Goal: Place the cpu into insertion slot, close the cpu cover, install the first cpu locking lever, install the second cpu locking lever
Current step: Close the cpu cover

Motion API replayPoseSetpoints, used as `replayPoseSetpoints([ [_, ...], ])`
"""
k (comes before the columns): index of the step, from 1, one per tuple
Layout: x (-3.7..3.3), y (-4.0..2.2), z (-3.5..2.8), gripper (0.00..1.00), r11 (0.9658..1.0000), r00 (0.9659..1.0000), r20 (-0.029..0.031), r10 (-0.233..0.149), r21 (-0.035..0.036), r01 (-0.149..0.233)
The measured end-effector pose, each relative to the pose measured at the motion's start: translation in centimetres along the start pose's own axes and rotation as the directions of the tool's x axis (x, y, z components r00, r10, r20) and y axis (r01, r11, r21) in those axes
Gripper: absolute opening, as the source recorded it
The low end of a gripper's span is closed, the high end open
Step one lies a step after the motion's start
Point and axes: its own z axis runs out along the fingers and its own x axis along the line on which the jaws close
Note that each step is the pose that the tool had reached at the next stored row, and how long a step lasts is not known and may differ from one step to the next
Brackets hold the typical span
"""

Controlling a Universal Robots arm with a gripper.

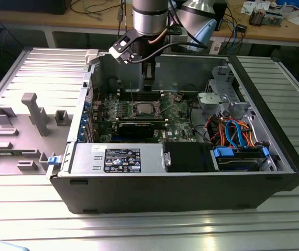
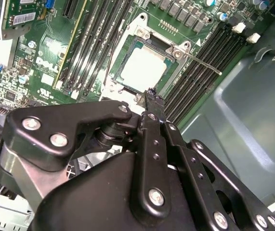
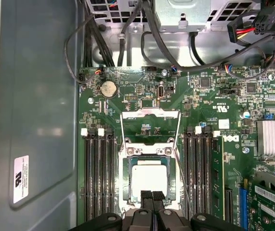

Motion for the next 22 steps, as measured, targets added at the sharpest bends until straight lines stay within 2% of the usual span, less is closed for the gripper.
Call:
replayPoseSetpoints([
  [5,0.0,1.05,0.06,0.11,1.0,1.0,0.0001,0.0,0.0,0.0],
  [7,0.0,1.92,0.12,0.11,1.0,1.0,0.0,0.0,0.0,0.0],
  [10,0.0,2.8,0.17,0.11,1.0,1.0,0.0,0.0,0.0,0.0],
  [22,-0.14,2.95,0.18,0.11,1.0,1.0,0.0,0.0,0.0,0.0],
])
